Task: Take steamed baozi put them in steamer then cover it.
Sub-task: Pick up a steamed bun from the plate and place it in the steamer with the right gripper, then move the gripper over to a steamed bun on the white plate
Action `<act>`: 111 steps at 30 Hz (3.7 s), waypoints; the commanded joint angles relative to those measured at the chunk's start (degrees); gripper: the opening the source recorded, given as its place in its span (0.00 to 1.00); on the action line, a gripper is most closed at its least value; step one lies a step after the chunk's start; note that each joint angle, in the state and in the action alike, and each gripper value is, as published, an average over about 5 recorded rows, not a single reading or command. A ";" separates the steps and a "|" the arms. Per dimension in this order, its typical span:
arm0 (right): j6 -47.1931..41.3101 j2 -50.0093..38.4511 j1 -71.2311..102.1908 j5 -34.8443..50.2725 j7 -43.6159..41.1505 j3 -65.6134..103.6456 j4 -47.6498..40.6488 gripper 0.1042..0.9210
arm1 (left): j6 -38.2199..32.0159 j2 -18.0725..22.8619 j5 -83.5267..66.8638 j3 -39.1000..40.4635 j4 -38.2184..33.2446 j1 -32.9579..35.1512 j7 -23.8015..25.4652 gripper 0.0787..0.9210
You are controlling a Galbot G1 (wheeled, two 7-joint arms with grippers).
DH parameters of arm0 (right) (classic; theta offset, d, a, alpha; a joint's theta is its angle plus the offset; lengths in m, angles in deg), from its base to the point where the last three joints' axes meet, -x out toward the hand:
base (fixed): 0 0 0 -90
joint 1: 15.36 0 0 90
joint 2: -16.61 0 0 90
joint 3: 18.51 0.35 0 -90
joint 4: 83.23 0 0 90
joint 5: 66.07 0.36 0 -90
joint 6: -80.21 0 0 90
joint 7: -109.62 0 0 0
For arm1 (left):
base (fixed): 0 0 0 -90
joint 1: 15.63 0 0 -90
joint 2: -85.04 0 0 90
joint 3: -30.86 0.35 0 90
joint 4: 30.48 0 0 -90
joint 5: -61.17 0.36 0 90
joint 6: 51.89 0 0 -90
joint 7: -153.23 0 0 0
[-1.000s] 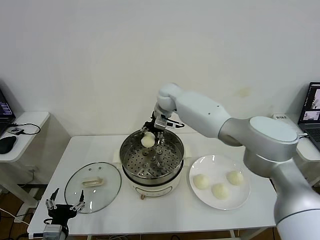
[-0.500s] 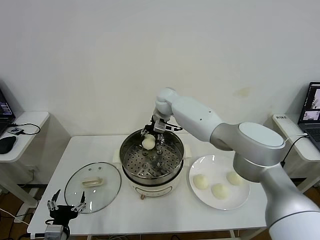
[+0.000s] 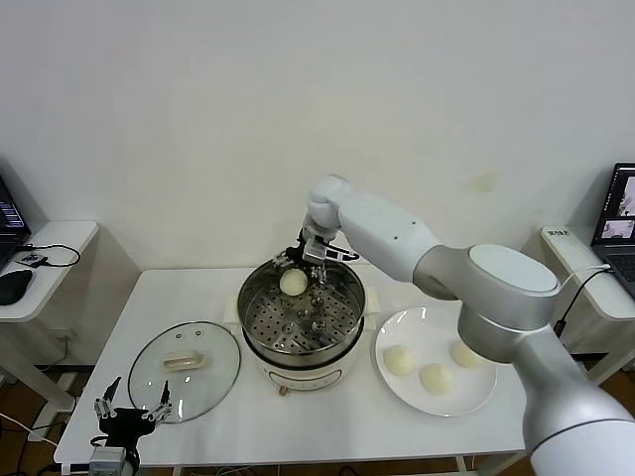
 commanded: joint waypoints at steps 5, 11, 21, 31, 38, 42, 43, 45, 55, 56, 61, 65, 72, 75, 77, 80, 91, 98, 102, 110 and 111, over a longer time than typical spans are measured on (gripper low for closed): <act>-15.26 -8.97 -5.80 18.75 -7.12 -1.74 12.42 0.88 | 0.05 -0.14 0.03 0.19 -0.30 0.30 0.14 0.88; -34.55 -17.06 -13.65 36.86 -12.55 -5.88 21.61 0.88 | 0.16 -0.34 0.09 0.62 -0.95 0.40 0.42 0.88; -70.36 -33.44 -15.56 43.19 -16.87 -3.44 37.59 0.88 | 0.40 -0.70 0.01 1.44 -2.09 1.24 0.63 0.88; -74.73 -43.83 -12.35 35.87 -21.55 -1.77 45.91 0.88 | 1.05 -1.11 -1.44 0.84 -2.94 1.54 1.45 0.88; -72.48 -47.94 -7.05 29.54 -21.46 -0.93 46.98 0.88 | 3.04 -0.97 -1.71 0.97 -3.60 1.98 1.35 0.88; -72.12 -48.29 -0.59 25.46 -20.40 2.31 46.84 0.88 | 3.38 -0.76 -1.68 1.04 -3.49 2.17 1.28 0.88; -72.10 -48.24 1.07 24.48 -20.09 3.34 46.74 0.88 | 3.39 -0.76 -1.68 1.04 -3.50 2.22 1.27 0.88; -71.97 -47.90 4.30 22.65 -19.46 5.23 46.39 0.88 | 3.37 -0.74 -1.68 1.00 -3.55 2.30 1.24 0.88; -70.79 -44.48 13.38 17.06 -18.59 8.44 44.29 0.88 | 3.29 -0.42 -1.51 0.78 -2.73 2.24 1.25 0.88; -70.79 -44.18 14.23 16.81 -18.52 8.76 44.12 0.88 | 3.29 -0.45 -1.49 0.77 -2.62 2.23 1.27 0.88; -70.67 -42.30 18.37 15.22 -17.67 10.45 42.62 0.88 | 3.30 -0.52 -1.36 0.79 -2.16 2.18 1.37 0.88; -70.82 -40.80 21.00 14.77 -15.93 11.56 41.37 0.88 | 3.28 -0.58 -1.34 0.90 -1.74 2.18 1.36 0.88; -70.60 -38.79 23.56 14.19 -12.52 11.76 39.12 0.88 | 3.25 -0.83 -1.23 1.02 -1.28 2.20 1.34 0.88; -70.60 -38.23 23.95 14.13 -12.04 12.04 38.54 0.88 | 3.25 -1.06 -1.13 1.16 -1.11 2.23 1.33 0.88; -70.67 -37.92 24.20 14.02 -11.81 12.15 38.28 0.88 | 3.24 -1.14 -1.05 1.21 -1.05 2.22 1.34 0.88; -70.79 -37.58 24.64 13.70 -11.55 12.33 38.01 0.88 | 3.24 -1.13 -1.01 1.22 -1.01 2.19 1.36 0.88; -70.97 -37.00 26.20 11.88 -10.16 13.07 37.20 0.88 | 3.19 -1.00 -0.81 1.37 -0.79 2.27 1.33 0.88; -71.13 -36.65 26.49 11.58 -9.51 13.35 36.59 0.88 | 3.19 -0.97 -0.67 1.48 -0.62 2.17 1.35 0.88; -71.32 -36.70 26.58 11.97 -9.84 13.35 36.80 0.88 | 3.19 -0.93 -0.52 1.57 -0.50 2.09 1.39 0.88; -71.48 -37.02 26.52 12.71 -10.17 13.39 37.01 0.75 | 3.18 -0.85 -0.42 1.69 -0.40 2.00 1.35 0.88; -71.49 -37.14 26.48 12.70 -10.17 13.43 37.03 0.72 | 3.18 -0.84 -0.42 1.70 -0.37 1.98 1.34 0.88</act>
